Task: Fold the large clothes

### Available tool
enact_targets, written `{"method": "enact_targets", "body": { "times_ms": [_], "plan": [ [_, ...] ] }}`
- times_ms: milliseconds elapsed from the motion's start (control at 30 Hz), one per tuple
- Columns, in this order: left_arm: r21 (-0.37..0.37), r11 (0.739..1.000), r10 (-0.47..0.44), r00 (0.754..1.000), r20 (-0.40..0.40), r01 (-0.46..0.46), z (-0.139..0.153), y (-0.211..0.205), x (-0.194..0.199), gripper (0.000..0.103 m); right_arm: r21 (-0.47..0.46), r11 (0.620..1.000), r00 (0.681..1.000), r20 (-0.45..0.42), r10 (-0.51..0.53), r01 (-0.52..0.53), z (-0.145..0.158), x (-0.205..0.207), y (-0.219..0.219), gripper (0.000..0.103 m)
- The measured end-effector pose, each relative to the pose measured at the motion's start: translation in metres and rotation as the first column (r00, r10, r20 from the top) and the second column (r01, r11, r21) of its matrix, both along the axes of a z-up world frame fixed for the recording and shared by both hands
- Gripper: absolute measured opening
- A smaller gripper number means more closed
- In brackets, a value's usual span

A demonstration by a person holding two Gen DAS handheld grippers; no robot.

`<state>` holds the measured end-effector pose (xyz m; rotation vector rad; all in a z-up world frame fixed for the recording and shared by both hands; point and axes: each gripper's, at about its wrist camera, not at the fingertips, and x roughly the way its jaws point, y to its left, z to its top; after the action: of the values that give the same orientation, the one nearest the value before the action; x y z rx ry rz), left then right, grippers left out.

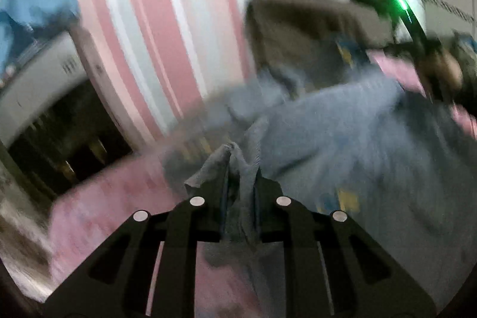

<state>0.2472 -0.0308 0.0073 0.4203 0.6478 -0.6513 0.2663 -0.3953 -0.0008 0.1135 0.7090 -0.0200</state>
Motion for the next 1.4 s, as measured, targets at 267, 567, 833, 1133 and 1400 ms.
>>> {"method": "enact_targets", "body": {
  "times_ms": [267, 567, 833, 1133, 1400],
  "plan": [
    [-0.026, 1.000, 0.004, 0.999, -0.033, -0.005, -0.015, 0.015, -0.035, 0.077, 0.069, 0.997, 0.997, -0.066, 0.042, -0.037, 0.004, -0.002, -0.010, 0.014],
    [-0.181, 0.968, 0.137, 0.969, -0.207, -0.175, 0.007, 0.030, 0.020, 0.081, -0.028, 0.993, 0.987, -0.117, 0.110, -0.114, 0.012, -0.043, 0.010, 0.051],
    [-0.121, 0.977, 0.130, 0.937, -0.324, -0.177, -0.015, -0.013, 0.037, 0.015, -0.012, 0.990, 0.979, -0.152, 0.135, -0.138, -0.011, -0.025, 0.018, 0.051],
    [-0.172, 0.975, 0.186, 0.941, 0.282, -0.141, 0.089, -0.009, 0.006, 0.014, -0.038, 0.990, 0.986, -0.107, 0.127, -0.132, -0.017, -0.041, 0.036, 0.053],
    [-0.008, 0.986, 0.169, 0.985, -0.040, -0.169, -0.017, 0.039, 0.040, 0.032, -0.096, 0.967, 0.950, -0.234, 0.207, -0.234, -0.030, -0.048, 0.053, 0.059]
  ]
}}
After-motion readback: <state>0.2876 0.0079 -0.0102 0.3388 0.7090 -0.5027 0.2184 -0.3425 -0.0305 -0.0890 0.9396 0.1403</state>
